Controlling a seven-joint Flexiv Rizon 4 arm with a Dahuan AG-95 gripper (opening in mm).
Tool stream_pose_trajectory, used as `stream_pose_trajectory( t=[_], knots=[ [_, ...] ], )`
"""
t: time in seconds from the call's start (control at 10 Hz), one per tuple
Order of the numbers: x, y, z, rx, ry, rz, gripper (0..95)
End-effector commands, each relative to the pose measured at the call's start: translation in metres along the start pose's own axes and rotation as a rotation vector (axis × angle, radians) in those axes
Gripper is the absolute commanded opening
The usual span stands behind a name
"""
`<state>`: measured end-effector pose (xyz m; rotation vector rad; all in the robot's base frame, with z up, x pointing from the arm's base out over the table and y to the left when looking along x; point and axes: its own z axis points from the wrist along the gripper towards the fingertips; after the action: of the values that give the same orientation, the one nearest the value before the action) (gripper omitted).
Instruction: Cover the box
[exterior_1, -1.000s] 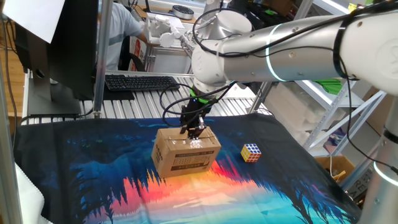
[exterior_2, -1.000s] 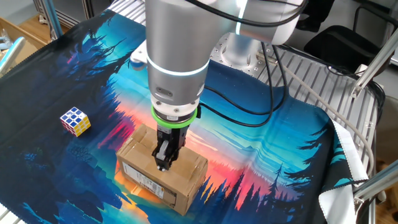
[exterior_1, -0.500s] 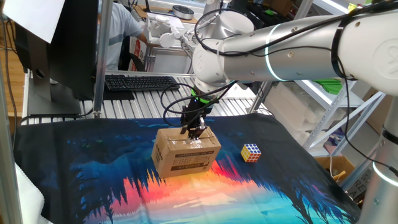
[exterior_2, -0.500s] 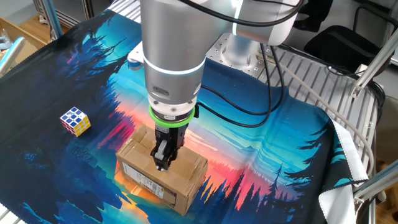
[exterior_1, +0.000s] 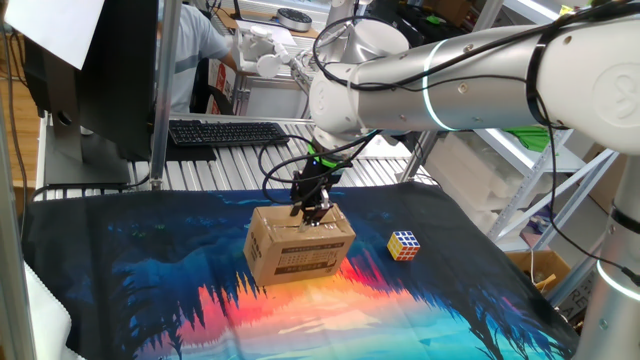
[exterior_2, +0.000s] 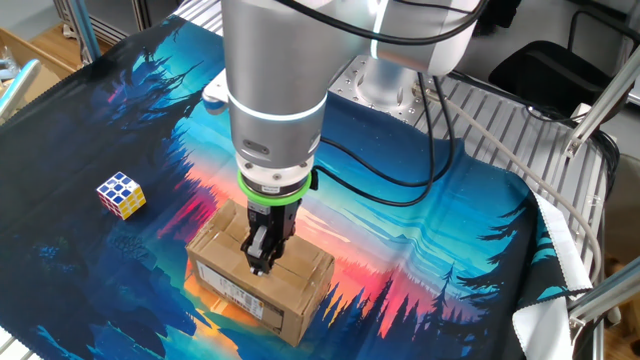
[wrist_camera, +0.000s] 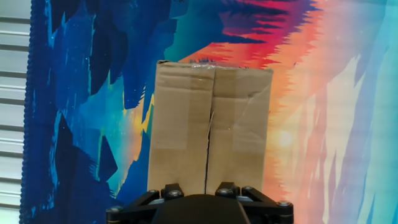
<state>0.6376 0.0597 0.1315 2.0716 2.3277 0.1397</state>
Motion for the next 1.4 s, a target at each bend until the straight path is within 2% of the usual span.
stream_pose_trajectory(
  t=[0.1,0.5,0.7,0.9,1.0,1.2,1.3,1.4],
  knots=[
    [0.0,-0.004,0.009,-0.012,-0.003,0.0,38.0],
    [0.0,-0.004,0.015,-0.025,-0.004,0.004,38.0],
    [0.0,-0.004,0.024,-0.032,-0.016,0.007,38.0],
    [0.0,-0.004,0.026,-0.032,-0.022,0.005,38.0],
    [0.0,-0.004,0.019,-0.023,-0.016,-0.002,38.0],
    [-0.002,-0.003,-0.003,-0.001,0.015,-0.006,38.0],
    [-0.006,-0.001,-0.023,0.017,0.044,-0.003,38.0],
    [-0.008,-0.001,-0.03,0.032,0.041,-0.017,38.0]
  ],
)
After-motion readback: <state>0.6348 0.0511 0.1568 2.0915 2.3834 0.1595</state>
